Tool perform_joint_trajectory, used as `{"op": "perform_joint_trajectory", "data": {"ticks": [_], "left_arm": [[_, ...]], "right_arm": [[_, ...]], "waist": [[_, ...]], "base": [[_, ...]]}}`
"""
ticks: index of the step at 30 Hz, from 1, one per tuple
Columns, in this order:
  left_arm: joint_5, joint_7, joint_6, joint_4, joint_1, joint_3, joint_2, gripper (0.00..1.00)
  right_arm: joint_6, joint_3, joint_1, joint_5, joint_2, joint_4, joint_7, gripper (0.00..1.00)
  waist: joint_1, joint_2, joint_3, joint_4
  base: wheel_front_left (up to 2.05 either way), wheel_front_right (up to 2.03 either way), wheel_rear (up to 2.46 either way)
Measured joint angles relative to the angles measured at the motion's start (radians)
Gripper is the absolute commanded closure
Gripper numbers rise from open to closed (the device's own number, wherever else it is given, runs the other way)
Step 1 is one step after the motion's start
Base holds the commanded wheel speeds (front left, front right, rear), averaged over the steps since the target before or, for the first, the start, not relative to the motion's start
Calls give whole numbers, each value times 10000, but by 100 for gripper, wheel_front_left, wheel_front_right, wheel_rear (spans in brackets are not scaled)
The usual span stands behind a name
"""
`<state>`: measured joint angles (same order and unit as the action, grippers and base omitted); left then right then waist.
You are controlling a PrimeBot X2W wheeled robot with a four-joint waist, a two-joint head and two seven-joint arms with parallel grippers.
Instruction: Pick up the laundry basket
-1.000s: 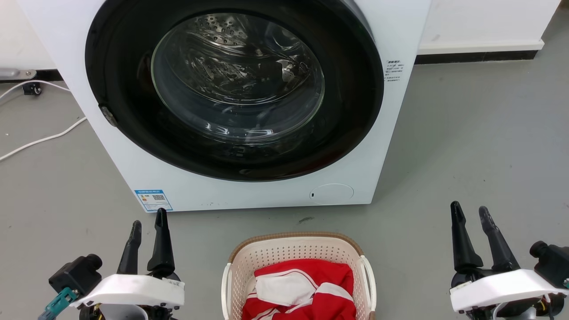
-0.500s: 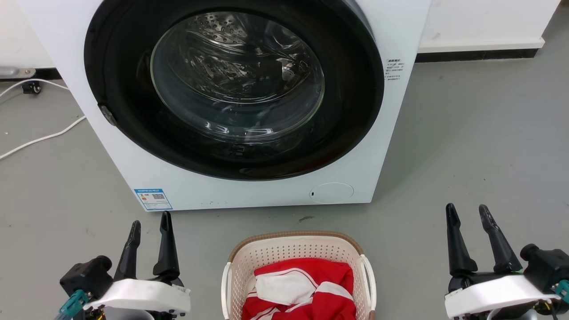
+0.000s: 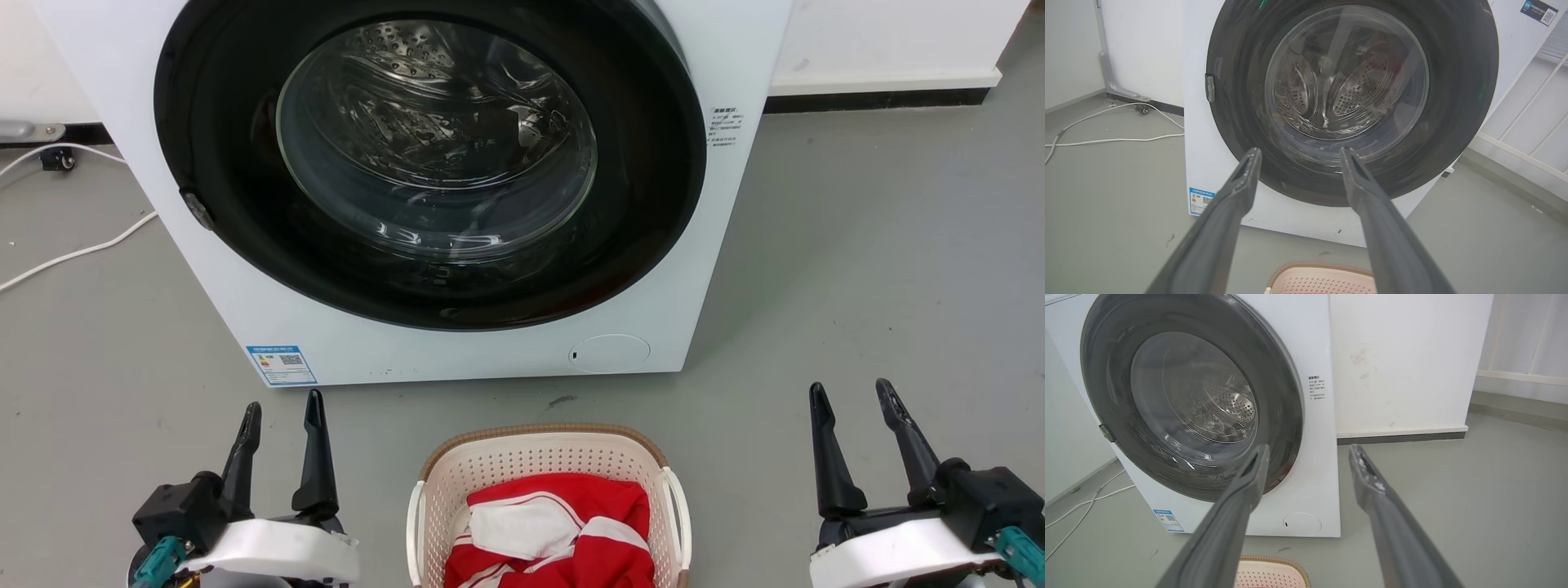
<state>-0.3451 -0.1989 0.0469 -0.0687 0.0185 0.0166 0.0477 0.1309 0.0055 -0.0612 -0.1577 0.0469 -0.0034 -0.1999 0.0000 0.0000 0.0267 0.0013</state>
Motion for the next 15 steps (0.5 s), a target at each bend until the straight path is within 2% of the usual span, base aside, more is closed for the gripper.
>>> {"op": "perform_joint_trajectory", "data": {"ticks": [15], "left_arm": [[1164, -330, 58, 130, 157, -13, 4, 0]], "right_arm": [[0, 13, -113, 1285, 4, -148, -301, 0]], "waist": [[0, 0, 32, -3]], "base": [[0, 0, 0]]}}
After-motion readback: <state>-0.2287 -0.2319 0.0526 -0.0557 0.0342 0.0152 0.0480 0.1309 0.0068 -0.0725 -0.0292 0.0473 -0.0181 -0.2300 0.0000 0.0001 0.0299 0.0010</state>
